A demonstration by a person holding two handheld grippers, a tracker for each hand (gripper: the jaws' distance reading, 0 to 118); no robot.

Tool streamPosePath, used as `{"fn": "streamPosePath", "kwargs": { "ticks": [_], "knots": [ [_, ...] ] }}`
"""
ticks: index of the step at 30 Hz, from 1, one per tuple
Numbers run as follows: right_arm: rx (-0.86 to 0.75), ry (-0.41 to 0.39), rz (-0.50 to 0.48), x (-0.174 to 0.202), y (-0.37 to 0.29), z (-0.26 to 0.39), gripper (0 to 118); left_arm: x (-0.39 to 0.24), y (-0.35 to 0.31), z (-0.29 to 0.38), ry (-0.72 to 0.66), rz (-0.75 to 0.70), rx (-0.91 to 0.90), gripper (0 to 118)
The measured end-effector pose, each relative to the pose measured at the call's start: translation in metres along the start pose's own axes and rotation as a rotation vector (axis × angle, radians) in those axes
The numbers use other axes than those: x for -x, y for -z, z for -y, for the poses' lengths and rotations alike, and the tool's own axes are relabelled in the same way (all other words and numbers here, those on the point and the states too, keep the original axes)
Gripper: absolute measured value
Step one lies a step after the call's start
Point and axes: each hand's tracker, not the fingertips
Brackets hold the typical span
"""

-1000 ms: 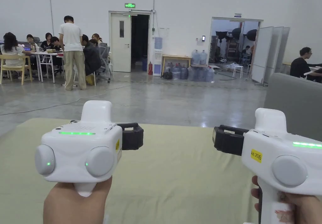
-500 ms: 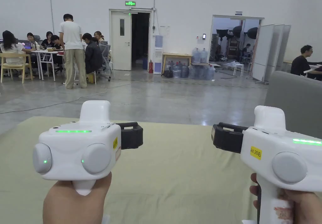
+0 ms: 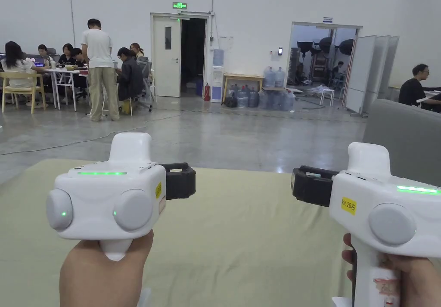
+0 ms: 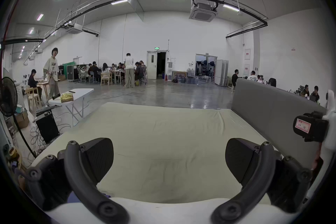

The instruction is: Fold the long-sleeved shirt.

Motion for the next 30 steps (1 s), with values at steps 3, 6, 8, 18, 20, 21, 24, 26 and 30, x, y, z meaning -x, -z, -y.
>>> {"fn": "streamPosePath", "kwargs": {
  "ticks": [3, 6, 8, 18, 20, 21, 24, 26, 30],
  "knots": [
    [-0.005, -0.020, 0.006, 0.002, 0.000, 0.000, 118, 0.000, -0.001, -0.001, 0.009, -0.006, -0.004, 118],
    [-0.008, -0.027, 0.010, 0.005, -0.001, 0.001, 118, 0.000, -0.002, -0.002, 0.003, -0.004, -0.015, 118],
    [-0.008, -0.024, 0.004, 0.006, -0.002, 0.001, 118, 0.000, -0.002, -0.002, 0.000, -0.001, -0.012, 118],
    [-0.018, -0.017, 0.017, 0.005, -0.003, 0.003, 118, -0.001, -0.005, -0.001, -0.007, 0.006, -0.004, 118],
    [-0.032, -0.017, 0.021, 0.004, -0.005, 0.003, 118, -0.001, -0.006, -0.002, -0.014, 0.005, -0.009, 118],
    [-0.042, -0.017, 0.023, 0.004, -0.007, 0.003, 118, 0.000, -0.006, -0.002, -0.018, 0.006, -0.012, 118],
    [-0.051, -0.035, 0.025, 0.006, -0.009, 0.003, 118, -0.001, -0.007, -0.003, -0.019, 0.013, -0.010, 118],
    [-0.054, -0.041, 0.029, 0.007, -0.010, 0.002, 118, -0.002, -0.006, -0.003, -0.014, 0.013, -0.010, 118],
    [-0.040, -0.013, -0.002, 0.005, -0.009, 0.002, 118, -0.003, -0.006, -0.002, -0.018, 0.018, -0.007, 118]
  ]
}}
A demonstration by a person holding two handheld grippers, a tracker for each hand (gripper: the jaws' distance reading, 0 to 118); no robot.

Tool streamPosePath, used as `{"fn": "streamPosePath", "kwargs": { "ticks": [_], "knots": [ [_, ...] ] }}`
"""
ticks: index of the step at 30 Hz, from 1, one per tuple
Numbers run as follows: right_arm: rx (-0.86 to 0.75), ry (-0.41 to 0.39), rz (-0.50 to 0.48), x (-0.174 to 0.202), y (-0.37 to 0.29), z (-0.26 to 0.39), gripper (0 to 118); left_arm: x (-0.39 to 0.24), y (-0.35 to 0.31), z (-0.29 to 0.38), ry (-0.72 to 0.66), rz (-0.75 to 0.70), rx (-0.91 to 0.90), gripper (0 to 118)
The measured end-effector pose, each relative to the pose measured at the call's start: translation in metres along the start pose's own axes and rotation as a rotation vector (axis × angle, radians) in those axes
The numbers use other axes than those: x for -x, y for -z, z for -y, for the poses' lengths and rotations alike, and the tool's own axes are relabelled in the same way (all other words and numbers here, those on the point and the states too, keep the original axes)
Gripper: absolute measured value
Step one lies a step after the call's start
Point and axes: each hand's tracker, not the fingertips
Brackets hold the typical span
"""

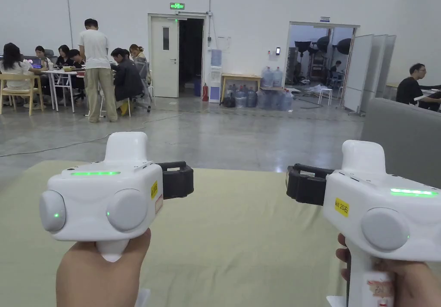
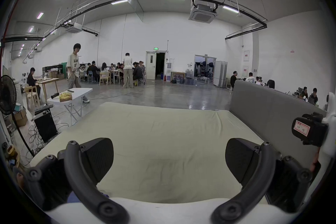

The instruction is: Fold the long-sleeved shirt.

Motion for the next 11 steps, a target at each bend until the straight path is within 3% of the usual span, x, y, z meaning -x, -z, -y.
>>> {"fn": "streamPosePath", "kwargs": {
  "ticks": [11],
  "knots": [
    [0.020, 0.013, 0.018, -0.0039, 0.0051, 0.0042, 118, 0.0035, 0.0040, 0.0007, -0.005, -0.011, 0.010, 118]
  ]
}}
